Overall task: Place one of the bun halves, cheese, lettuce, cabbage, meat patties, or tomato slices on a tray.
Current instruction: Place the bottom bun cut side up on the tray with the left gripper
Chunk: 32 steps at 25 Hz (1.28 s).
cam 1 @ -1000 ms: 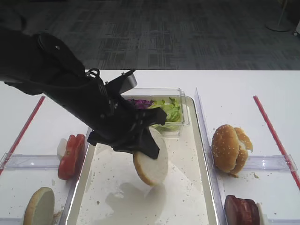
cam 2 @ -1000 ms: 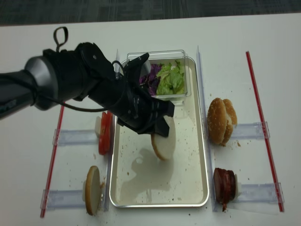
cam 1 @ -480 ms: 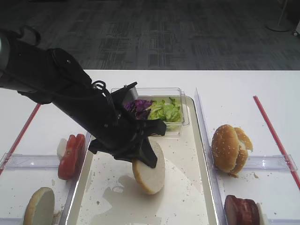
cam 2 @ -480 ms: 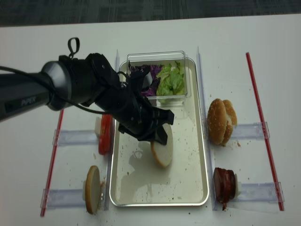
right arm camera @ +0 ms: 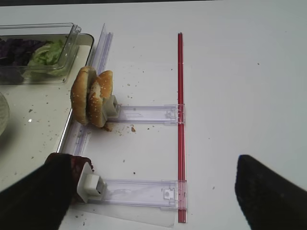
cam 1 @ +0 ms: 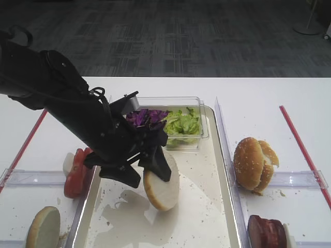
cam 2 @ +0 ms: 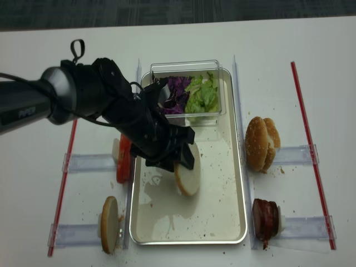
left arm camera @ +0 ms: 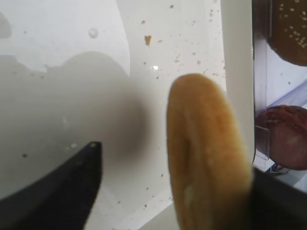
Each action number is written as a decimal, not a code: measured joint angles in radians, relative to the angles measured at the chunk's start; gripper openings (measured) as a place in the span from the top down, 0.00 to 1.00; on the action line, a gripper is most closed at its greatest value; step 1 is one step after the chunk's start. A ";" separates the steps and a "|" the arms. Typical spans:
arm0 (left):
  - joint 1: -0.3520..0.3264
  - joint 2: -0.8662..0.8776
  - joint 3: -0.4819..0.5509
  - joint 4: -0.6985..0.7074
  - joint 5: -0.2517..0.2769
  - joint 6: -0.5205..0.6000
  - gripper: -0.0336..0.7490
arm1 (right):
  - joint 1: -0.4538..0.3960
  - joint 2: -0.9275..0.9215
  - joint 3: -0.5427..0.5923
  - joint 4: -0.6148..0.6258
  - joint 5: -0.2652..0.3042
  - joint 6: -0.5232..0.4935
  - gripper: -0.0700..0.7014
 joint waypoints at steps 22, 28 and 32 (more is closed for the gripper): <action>0.002 0.000 0.000 0.078 0.026 -0.061 0.08 | 0.000 0.000 0.000 0.000 0.000 0.000 0.01; 0.002 -0.055 -0.011 0.078 0.019 -0.061 0.08 | 0.000 0.000 0.000 0.000 0.000 0.000 0.01; 0.002 -0.110 -0.034 0.078 0.028 -0.063 0.08 | 0.000 0.000 0.000 0.000 0.000 0.000 0.01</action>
